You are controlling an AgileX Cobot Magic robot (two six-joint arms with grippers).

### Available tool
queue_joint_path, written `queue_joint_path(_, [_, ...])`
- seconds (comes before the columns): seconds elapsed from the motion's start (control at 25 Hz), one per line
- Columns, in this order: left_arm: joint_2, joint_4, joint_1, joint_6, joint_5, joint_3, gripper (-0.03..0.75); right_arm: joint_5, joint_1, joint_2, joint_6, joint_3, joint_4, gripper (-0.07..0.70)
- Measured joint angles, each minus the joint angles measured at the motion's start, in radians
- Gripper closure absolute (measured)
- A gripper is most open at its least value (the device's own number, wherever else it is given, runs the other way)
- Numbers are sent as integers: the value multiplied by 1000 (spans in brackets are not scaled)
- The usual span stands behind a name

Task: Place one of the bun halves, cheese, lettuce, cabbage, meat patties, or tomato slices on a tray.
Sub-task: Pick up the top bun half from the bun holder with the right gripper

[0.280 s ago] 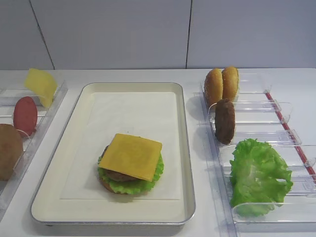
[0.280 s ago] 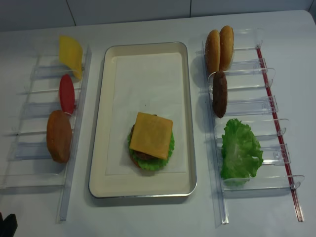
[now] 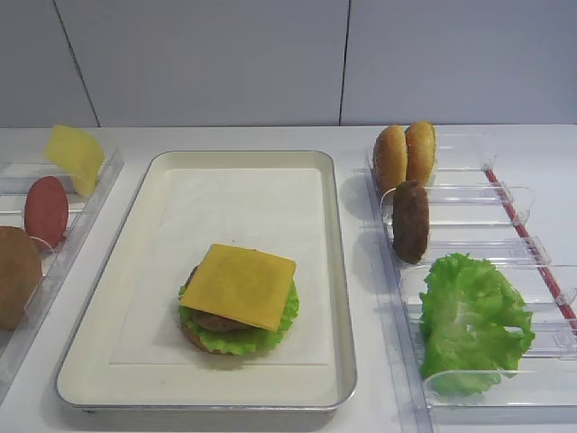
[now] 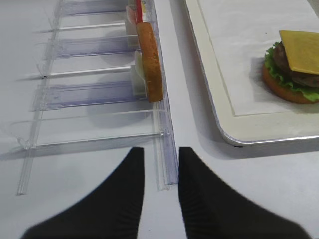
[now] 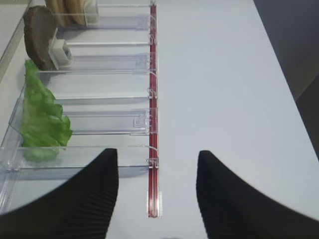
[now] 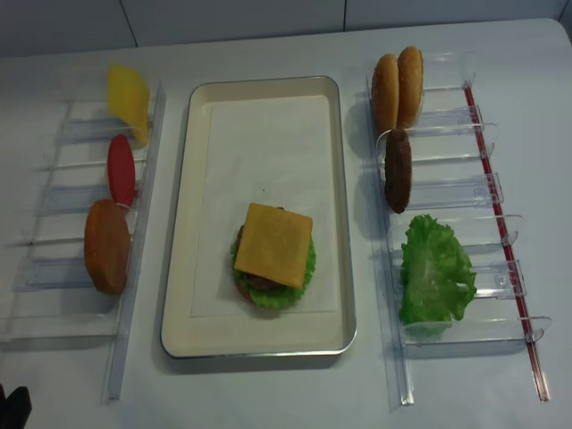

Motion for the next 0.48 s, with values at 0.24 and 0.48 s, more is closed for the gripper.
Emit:
queue_joint_path(0.24, [0,0,0,0,0,0,537,-7,0,232,15,-65,0,232])
queue_joint_path(0.48, [0,0,0,0,0,0,537,-12,0,495,15,-222,0,232])
